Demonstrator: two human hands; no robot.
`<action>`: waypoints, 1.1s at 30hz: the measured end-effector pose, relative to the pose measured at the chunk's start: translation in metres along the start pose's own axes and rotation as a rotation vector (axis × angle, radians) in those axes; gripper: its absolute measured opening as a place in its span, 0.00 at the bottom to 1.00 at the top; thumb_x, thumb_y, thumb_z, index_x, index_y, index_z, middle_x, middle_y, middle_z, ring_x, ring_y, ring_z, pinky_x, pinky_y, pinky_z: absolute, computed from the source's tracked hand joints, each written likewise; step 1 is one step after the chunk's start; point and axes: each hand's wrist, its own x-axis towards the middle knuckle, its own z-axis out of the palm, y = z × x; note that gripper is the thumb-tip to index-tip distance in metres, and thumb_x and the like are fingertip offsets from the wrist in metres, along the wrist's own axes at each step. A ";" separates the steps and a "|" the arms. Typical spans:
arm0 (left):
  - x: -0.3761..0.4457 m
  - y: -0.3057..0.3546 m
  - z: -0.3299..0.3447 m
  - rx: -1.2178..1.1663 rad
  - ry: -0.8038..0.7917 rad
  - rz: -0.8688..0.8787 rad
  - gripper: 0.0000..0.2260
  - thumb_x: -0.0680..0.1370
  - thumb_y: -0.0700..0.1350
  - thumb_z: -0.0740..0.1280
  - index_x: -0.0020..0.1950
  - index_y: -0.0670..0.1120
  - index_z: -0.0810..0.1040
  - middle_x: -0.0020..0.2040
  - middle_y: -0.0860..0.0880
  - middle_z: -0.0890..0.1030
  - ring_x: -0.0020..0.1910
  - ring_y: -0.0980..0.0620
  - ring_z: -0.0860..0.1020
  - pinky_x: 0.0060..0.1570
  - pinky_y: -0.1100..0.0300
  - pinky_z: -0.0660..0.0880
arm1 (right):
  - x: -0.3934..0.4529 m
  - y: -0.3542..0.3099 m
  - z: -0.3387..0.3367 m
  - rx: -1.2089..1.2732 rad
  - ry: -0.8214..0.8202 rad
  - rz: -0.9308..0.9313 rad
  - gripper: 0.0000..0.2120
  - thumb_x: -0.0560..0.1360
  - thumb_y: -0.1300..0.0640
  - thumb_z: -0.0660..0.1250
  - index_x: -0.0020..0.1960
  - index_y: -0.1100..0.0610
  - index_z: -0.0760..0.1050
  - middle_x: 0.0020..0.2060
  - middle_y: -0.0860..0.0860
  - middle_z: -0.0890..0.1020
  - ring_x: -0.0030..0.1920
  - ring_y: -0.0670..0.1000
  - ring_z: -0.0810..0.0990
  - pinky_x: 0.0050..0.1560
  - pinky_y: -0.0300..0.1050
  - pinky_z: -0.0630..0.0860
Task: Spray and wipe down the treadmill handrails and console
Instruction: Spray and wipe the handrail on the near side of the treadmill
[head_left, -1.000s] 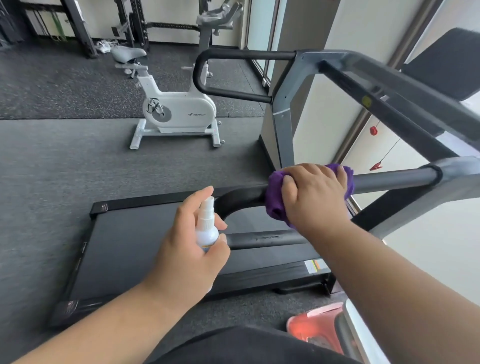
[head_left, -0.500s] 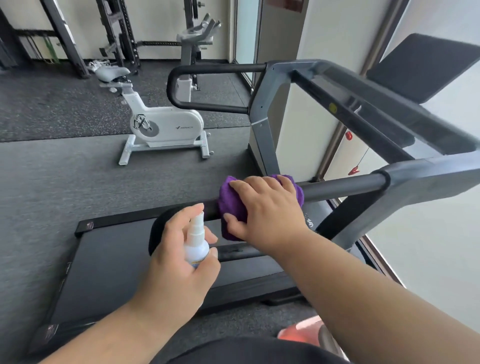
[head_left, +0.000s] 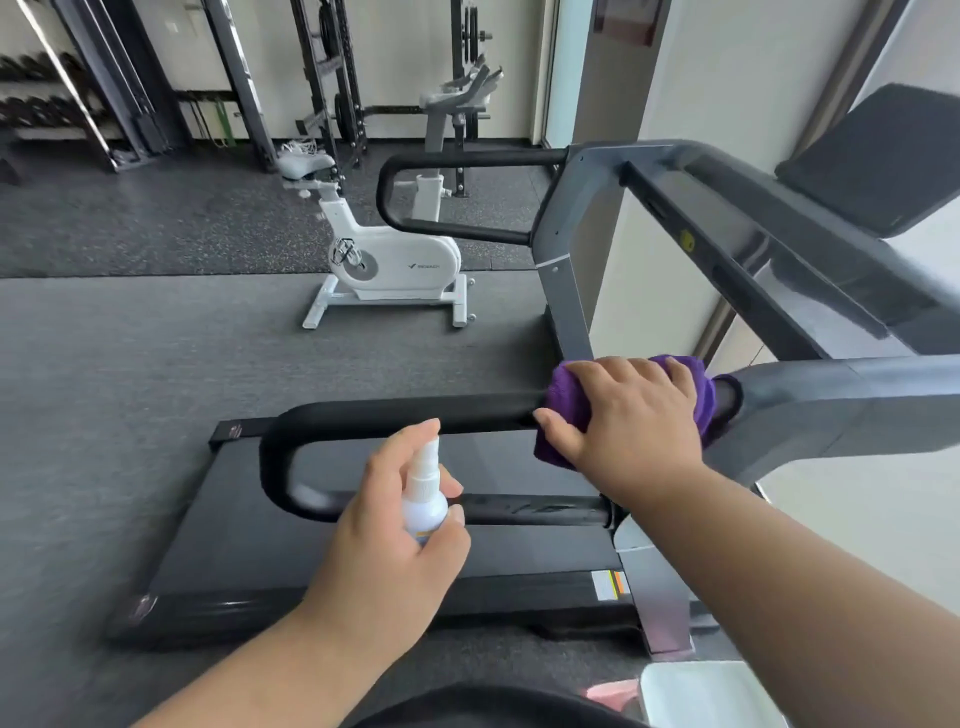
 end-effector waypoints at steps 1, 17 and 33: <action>0.000 0.005 0.007 0.000 -0.001 -0.004 0.32 0.71 0.45 0.67 0.61 0.79 0.61 0.51 0.61 0.79 0.51 0.57 0.78 0.44 0.75 0.71 | 0.002 -0.013 0.002 -0.004 -0.018 -0.048 0.32 0.73 0.25 0.51 0.59 0.47 0.77 0.51 0.47 0.82 0.52 0.56 0.78 0.63 0.61 0.64; -0.015 0.048 0.072 0.051 -0.048 0.046 0.32 0.70 0.45 0.68 0.61 0.79 0.62 0.51 0.62 0.79 0.48 0.58 0.78 0.44 0.75 0.70 | -0.007 0.075 -0.001 0.008 0.027 -0.139 0.32 0.68 0.25 0.57 0.62 0.45 0.74 0.52 0.46 0.80 0.56 0.56 0.76 0.69 0.68 0.57; -0.013 0.045 0.075 0.062 -0.005 0.011 0.34 0.71 0.44 0.68 0.62 0.79 0.61 0.50 0.60 0.79 0.47 0.57 0.79 0.41 0.77 0.70 | 0.001 0.072 0.010 0.080 0.109 -0.288 0.37 0.64 0.26 0.64 0.65 0.48 0.73 0.53 0.47 0.80 0.54 0.56 0.78 0.60 0.57 0.68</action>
